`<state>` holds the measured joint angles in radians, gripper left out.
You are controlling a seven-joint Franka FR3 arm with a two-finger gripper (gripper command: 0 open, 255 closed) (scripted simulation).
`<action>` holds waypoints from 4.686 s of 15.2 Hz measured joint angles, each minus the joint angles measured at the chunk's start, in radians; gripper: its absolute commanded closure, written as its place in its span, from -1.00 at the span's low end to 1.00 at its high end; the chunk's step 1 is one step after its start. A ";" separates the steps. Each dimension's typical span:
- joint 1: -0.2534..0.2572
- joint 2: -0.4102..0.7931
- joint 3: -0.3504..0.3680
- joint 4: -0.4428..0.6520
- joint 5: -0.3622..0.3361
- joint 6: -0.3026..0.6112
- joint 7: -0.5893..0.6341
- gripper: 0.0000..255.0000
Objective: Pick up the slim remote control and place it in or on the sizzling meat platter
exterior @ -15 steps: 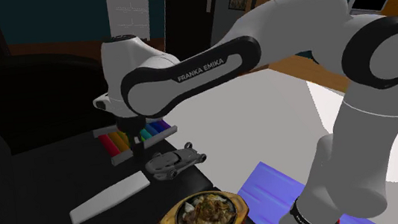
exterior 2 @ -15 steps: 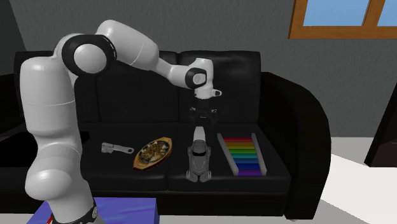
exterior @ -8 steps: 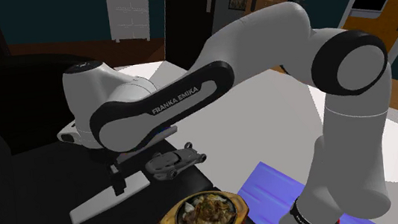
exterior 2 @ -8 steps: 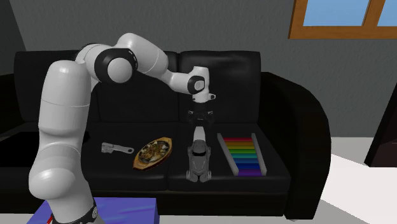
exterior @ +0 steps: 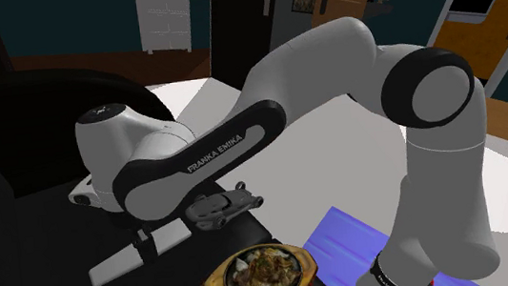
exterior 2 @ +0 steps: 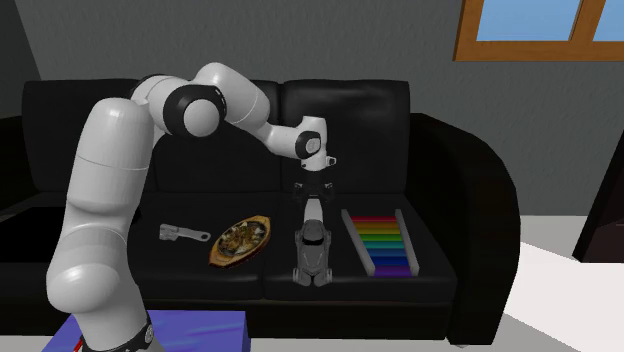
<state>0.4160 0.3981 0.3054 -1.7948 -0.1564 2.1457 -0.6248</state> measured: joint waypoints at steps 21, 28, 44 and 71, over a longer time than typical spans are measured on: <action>-0.001 -0.003 0.000 0.003 0.001 -0.005 -0.003 1.00; -0.005 -0.043 0.008 0.042 0.018 -0.083 -0.014 1.00; -0.016 -0.156 0.022 0.081 0.060 -0.229 -0.034 1.00; 0.058 -0.964 0.023 -0.838 0.339 -0.088 -0.124 1.00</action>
<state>0.4743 -0.5659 0.3284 -2.6325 0.1824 2.0579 -0.7487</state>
